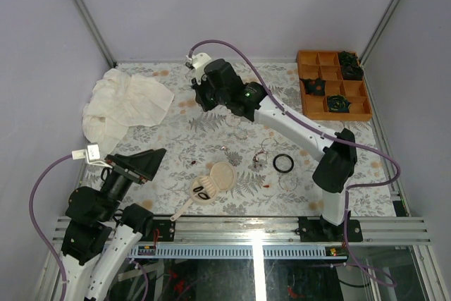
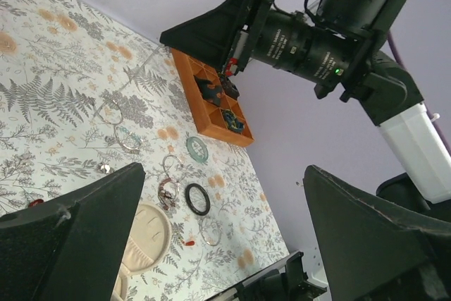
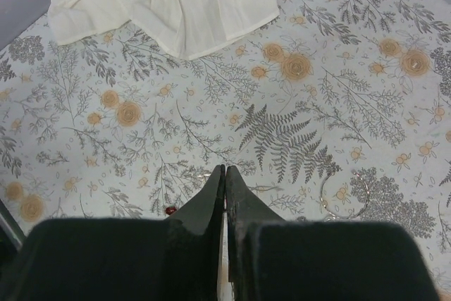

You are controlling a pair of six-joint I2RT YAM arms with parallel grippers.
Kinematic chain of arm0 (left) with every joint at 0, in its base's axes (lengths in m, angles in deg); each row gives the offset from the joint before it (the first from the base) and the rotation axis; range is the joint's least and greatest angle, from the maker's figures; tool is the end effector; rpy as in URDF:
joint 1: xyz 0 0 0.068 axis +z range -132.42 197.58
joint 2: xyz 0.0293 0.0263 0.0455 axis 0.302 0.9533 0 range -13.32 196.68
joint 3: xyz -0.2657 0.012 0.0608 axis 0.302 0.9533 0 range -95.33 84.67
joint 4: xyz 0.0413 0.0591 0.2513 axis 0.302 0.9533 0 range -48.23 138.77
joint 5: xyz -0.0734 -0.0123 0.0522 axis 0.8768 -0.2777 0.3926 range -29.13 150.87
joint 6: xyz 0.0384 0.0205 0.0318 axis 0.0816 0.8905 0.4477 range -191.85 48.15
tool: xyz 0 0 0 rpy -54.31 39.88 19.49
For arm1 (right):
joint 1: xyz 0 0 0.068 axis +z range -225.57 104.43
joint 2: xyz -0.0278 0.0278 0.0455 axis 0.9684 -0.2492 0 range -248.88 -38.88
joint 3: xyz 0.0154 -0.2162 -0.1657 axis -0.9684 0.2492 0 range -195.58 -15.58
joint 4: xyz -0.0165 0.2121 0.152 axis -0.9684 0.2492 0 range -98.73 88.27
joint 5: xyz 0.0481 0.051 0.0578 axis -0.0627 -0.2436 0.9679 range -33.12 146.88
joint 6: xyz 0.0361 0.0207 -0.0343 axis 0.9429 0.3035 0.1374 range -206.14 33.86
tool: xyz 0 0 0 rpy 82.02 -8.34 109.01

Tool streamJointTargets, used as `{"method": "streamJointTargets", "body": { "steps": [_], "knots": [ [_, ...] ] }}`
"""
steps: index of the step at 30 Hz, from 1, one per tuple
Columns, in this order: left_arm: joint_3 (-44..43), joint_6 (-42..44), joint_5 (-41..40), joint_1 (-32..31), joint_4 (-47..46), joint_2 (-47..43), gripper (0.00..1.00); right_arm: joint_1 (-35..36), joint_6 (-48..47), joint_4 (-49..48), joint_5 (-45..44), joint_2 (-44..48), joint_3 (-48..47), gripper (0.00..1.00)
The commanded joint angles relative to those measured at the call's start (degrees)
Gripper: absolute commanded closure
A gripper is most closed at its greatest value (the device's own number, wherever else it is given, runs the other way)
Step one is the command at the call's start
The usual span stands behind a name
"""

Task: Organize the mixed jewelry
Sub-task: Pick up the jewelry from the center of the board.

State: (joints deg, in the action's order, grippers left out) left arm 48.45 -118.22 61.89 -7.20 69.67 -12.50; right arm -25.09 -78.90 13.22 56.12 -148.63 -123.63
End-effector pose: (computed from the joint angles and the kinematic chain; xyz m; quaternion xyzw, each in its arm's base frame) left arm 0.0267 -0.0129 0.3223 -0.1169 0.6489 -0.4421 0.6081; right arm 0.2907 0.3517 0.3707 -0.3050 0.7795 0.2592 0.4818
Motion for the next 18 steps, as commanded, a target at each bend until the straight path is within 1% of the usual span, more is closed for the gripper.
{"method": "streamJointTargets", "body": {
  "steps": [1,6,18],
  "knots": [
    [0.35,0.59,-0.34,-0.45,-0.3,-1.23,0.05,0.24,-0.48,3.35,-0.01,4.21,-4.04,1.0],
    [0.15,0.51,-0.28,-0.45,-0.23,-1.22,0.05,0.27,-0.51,5.64,-0.36,6.83,-4.76,1.0],
    [-0.27,-0.12,0.28,-0.5,0.49,-1.25,0.06,0.66,2.57,6.6,5.2,14.2,-0.96,1.0]
  ]
}}
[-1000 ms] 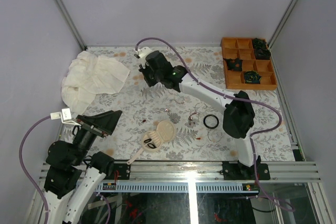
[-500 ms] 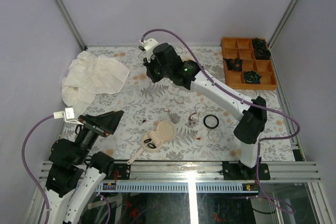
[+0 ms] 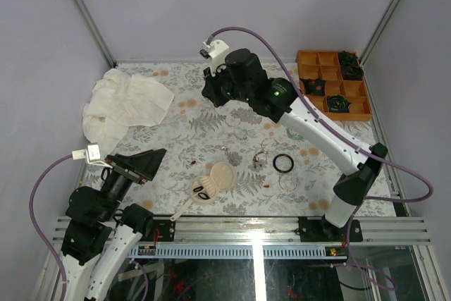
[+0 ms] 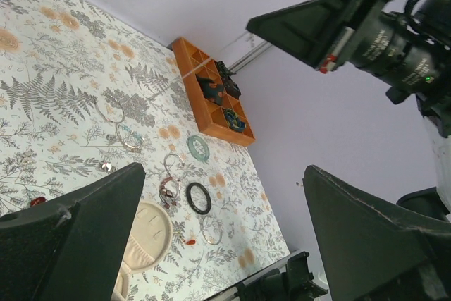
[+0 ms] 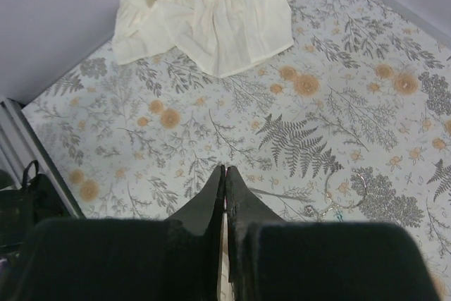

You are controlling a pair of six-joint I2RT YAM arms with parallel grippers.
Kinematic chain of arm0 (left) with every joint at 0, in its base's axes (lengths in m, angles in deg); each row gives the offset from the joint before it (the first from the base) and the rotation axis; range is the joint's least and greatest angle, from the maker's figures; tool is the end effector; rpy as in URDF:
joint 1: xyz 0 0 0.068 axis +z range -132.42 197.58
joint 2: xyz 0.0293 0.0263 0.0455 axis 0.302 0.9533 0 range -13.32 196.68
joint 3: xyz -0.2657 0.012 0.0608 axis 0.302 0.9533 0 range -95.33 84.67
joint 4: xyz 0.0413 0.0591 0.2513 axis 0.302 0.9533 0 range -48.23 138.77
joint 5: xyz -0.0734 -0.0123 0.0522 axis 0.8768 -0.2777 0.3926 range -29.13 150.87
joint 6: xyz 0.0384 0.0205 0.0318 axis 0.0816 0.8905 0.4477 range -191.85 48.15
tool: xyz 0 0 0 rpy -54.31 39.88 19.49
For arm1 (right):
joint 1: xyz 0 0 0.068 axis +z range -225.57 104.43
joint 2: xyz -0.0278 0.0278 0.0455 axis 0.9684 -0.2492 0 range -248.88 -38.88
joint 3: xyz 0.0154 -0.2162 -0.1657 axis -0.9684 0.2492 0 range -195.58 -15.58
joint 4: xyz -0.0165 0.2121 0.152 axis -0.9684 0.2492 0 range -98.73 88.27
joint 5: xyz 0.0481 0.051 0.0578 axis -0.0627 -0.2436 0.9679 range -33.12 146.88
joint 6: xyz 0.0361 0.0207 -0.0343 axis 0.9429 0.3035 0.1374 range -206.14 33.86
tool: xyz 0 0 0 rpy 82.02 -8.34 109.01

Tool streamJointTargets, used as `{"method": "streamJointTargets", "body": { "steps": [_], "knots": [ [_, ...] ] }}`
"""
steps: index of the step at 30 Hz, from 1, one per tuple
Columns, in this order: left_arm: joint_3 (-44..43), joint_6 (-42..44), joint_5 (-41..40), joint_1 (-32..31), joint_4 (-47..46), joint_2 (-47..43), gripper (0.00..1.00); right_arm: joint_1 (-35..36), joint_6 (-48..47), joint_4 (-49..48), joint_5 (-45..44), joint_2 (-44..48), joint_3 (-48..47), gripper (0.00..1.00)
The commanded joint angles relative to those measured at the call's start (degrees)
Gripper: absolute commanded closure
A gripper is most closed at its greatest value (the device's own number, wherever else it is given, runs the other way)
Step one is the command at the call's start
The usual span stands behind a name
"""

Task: Organize the mixed jewelry
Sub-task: Pick up the jewelry from the center of the board, then place the jewelry in the jewelry box.

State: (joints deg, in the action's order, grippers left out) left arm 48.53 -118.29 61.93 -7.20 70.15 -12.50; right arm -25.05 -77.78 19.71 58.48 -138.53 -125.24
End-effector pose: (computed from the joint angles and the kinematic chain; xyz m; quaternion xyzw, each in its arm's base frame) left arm 0.0271 -0.0131 0.3210 -0.1177 0.6525 -0.4408 0.6050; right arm 0.2529 0.3087 0.4408 -0.2994 0.7540 0.2972 0.5036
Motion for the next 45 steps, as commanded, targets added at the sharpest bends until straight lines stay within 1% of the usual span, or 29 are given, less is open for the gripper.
{"method": "streamJointTargets", "body": {
  "steps": [1,8,16,24,26,38,40,45],
  "knots": [
    [-0.23,-0.02,0.21,-0.46,-0.07,-1.25,0.06,0.64,1.56,0.18,2.94,5.5,1.25,1.0],
    [0.96,-0.21,0.15,-0.47,-0.99,-1.24,0.06,0.9,2.44,1.32,3.16,10.9,6.13,1.0],
    [1.89,-0.32,0.25,-0.45,-1.22,-1.18,0.06,1.14,4.13,0.67,5.61,16.15,12.84,1.0],
    [3.62,-1.72,-1.71,-0.45,1.64,-0.32,0.06,2.11,5.93,-0.85,7.03,20.34,20.43,1.0],
    [4.42,-2.18,-1.0,-0.45,1.77,0.69,0.07,2.26,6.11,-0.77,6.67,21.27,21.81,1.0],
    [8.54,-3.01,2.18,-0.45,-1.35,2.4,0.07,2.84,7.14,-0.14,7.44,24.85,24.62,1.0],
    [10.33,-2.6,4.5,-0.45,-4.0,2.59,0.1,2.93,7.32,-0.43,8.34,24.78,24.59,1.0],
    [14.87,-2.73,10.33,-0.45,-12.99,2.75,0.27,3.56,7.55,-0.26,9.91,24.03,23.31,1.0]
  ]
}}
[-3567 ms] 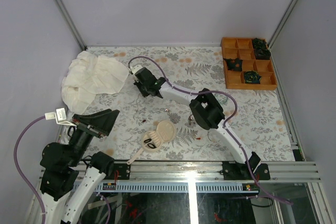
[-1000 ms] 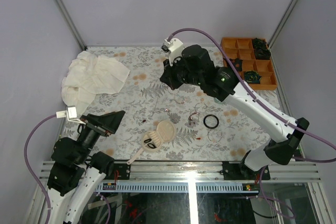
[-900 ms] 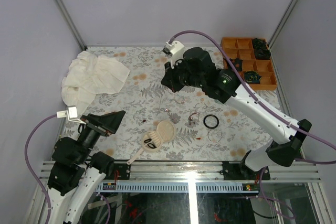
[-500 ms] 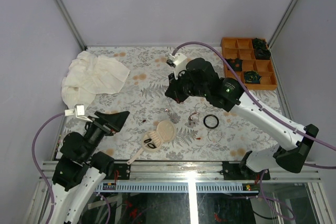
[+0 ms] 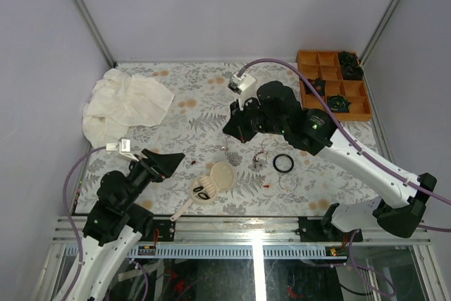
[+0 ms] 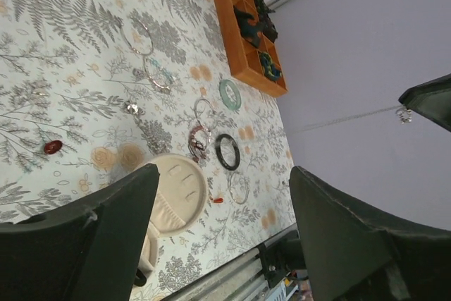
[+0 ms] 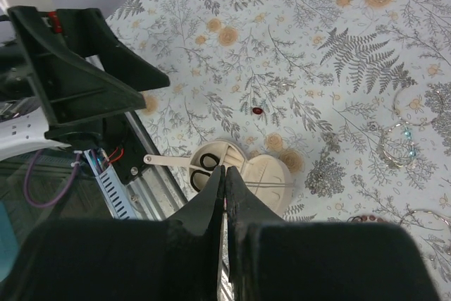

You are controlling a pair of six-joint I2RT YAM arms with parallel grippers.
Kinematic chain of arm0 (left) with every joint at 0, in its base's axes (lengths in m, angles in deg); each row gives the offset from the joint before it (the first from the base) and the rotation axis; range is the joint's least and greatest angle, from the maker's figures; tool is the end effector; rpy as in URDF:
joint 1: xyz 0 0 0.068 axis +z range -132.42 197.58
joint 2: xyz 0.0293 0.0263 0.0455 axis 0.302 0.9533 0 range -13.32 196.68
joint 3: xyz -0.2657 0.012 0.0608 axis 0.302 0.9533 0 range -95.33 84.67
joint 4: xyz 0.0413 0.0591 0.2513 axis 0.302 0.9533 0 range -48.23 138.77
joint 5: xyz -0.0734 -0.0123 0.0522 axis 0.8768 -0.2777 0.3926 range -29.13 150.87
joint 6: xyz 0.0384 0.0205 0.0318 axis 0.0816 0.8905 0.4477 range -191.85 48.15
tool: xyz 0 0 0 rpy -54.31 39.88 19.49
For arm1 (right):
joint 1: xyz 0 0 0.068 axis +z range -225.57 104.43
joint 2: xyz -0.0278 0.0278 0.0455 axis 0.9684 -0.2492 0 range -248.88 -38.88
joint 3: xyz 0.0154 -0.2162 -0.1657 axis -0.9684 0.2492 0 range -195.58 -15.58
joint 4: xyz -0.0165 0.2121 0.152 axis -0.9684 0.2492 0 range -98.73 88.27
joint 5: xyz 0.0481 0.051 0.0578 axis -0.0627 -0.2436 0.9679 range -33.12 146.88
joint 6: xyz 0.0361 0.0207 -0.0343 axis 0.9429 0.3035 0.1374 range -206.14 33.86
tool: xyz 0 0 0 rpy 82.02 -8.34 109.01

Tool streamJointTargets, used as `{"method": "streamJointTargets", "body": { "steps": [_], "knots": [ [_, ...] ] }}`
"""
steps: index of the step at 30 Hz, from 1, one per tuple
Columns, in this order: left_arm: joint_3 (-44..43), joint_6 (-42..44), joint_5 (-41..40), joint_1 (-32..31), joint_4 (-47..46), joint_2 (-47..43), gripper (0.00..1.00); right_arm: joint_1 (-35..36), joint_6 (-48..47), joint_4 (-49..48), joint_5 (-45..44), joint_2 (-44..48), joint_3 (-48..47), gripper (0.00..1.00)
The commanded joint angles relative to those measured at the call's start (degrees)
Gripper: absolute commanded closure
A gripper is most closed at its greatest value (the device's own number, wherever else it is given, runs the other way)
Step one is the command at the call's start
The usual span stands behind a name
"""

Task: Organize the mixed jewelry
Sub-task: Place the jewelry in the jewelry box.

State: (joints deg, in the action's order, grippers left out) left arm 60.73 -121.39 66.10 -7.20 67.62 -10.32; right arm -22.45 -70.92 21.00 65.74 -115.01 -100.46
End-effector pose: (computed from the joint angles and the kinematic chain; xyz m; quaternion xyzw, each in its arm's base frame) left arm 0.0648 -0.0334 0.2615 -0.1276 0.7255 -0.4348 0.5180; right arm 0.1706 0.2366 0.4273 -0.3082 0.7629 0.3699 0.4315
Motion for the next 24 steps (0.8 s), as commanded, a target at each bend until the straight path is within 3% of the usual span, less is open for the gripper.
{"method": "streamJointTargets", "body": {
  "steps": [1,6,12,24],
  "knots": [
    [3.19,0.22,6.63,-0.45,-11.79,0.8,0.29,1.18,0.66,-1.42,2.57,0.41,-1.66,1.0],
    [4.88,-0.32,8.19,-0.45,-16.57,3.86,0.36,1.62,0.73,-1.0,2.55,0.07,-1.84,1.0],
    [6.03,-0.82,9.17,-0.45,-18.34,6.12,0.57,2.2,0.77,-0.34,2.32,0.18,-1.99,1.0],
    [7.18,-1.26,8.63,-0.45,-16.62,5.41,0.58,2.96,1.05,-1.76,2.21,0.42,0.96,1.0]
  ]
}}
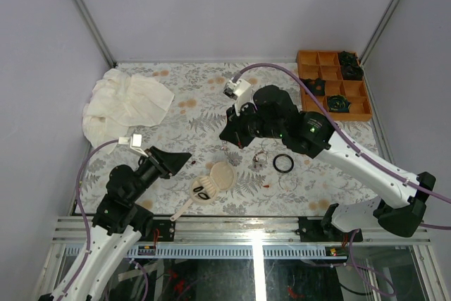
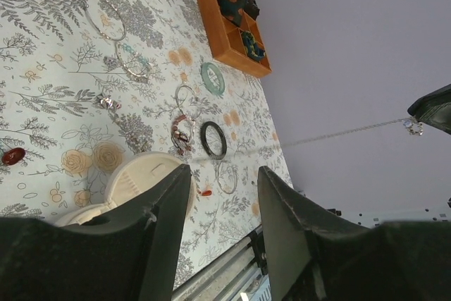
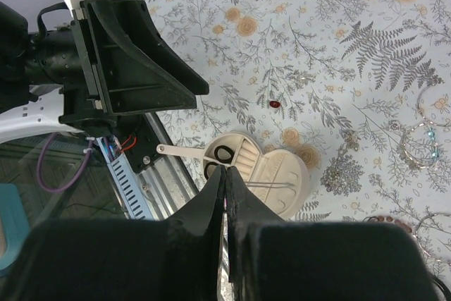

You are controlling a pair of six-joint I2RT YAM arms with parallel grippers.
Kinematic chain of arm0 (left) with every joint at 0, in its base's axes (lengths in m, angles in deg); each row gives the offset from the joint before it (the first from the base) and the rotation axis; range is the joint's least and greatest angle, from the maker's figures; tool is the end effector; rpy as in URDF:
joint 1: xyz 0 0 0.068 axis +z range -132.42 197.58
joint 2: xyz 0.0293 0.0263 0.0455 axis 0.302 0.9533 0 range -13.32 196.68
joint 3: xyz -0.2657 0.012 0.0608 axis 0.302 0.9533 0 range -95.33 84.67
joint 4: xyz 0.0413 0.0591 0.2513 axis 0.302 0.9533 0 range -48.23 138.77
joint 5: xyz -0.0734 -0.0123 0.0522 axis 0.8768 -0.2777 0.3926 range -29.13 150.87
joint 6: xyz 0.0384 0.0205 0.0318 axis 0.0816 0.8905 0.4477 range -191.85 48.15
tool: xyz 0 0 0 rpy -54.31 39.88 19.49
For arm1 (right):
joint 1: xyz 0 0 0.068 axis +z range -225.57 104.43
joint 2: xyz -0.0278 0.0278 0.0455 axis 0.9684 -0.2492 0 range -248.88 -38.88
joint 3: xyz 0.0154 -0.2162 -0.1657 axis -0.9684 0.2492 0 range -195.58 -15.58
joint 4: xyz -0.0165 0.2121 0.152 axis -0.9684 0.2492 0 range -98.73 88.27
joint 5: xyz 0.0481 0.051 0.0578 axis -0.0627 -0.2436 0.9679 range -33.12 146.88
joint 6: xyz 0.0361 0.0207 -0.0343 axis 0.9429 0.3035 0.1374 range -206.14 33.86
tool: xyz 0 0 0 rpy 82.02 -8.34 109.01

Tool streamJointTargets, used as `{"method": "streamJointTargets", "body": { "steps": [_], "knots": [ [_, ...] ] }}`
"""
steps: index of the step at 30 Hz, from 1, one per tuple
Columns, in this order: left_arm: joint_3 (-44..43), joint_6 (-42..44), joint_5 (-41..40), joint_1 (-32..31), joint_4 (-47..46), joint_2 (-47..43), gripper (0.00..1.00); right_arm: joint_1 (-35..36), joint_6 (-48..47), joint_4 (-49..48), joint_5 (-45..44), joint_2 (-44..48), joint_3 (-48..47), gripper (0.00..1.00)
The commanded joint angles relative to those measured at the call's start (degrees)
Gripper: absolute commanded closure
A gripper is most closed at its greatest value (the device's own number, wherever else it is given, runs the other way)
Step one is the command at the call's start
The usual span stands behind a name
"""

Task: Organize the mixed jewelry
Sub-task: Place the jewelry in the jewelry box.

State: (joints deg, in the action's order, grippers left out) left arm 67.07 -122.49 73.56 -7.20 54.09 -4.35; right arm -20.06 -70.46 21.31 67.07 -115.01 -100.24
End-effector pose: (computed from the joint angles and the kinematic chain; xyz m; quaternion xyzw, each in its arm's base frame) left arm 0.0884 -0.0493 0.2437 -0.0885 0.7236 -0.4795 0.4885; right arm 0.1598 0.2439 0.4255 -0.3275 0.7572 0.3859 0.4130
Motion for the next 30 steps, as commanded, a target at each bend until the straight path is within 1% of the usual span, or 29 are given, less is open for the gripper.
{"method": "streamJointTargets", "body": {
  "steps": [1,8,23,30],
  "knots": [
    [0.9,-0.25,1.17,-0.47,-3.09,-0.56,0.58,0.61,0.46,-2.17,0.68,0.27,1.05,1.0],
    [1.2,-0.13,1.11,-0.44,-2.79,-0.66,0.58,0.62,0.22,-3.29,-0.26,-0.18,3.45,1.0],
    [2.21,-0.61,0.62,-0.45,-1.28,-2.48,0.58,0.62,0.5,-4.18,0.7,-0.66,4.16,1.0],
    [2.05,-0.61,0.35,-0.41,-0.46,-3.17,0.58,0.65,0.61,-4.82,0.53,-1.02,6.08,1.0]
  ]
}}
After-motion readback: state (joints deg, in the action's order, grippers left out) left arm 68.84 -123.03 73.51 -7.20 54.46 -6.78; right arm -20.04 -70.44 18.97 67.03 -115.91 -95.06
